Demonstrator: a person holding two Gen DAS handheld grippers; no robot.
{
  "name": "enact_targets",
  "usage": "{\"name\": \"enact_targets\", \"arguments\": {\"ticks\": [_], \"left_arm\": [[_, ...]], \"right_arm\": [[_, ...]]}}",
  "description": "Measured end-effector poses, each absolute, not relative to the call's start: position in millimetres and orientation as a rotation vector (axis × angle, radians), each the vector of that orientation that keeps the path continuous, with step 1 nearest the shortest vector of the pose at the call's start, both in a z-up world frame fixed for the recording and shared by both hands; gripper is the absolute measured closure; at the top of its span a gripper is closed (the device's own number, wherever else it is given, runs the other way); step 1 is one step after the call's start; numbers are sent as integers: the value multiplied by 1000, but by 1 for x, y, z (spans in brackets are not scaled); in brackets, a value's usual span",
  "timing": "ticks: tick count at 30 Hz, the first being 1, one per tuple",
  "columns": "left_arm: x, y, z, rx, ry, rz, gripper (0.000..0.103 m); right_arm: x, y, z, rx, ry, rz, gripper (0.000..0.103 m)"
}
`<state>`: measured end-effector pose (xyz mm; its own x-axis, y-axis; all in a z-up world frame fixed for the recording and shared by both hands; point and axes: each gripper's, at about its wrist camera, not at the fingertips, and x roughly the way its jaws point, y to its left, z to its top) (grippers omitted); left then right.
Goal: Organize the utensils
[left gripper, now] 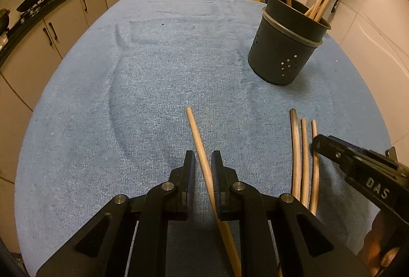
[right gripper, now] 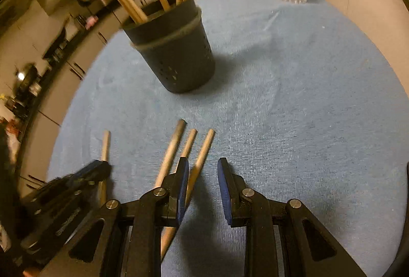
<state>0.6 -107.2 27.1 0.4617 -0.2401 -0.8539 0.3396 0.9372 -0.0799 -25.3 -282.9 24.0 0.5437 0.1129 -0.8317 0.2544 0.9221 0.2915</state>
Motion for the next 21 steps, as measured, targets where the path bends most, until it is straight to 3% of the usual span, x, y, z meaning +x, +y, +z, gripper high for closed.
{"name": "enact_targets", "arguments": {"ticks": [3, 5, 10, 21], "left_arm": [[3, -109, 26, 119, 1028, -353, 90], [3, -112, 26, 134, 1027, -349, 91], [2, -109, 27, 119, 1034, -370, 95], [-22, -95, 82, 48, 877, -421, 96]], "right_arm": [[-14, -272, 25, 320, 1036, -108, 79], [-7, -262, 27, 225, 1059, -126, 90], [-5, -267, 28, 242, 1065, -94, 97], [-50, -289, 89, 401, 778, -2, 97]]}}
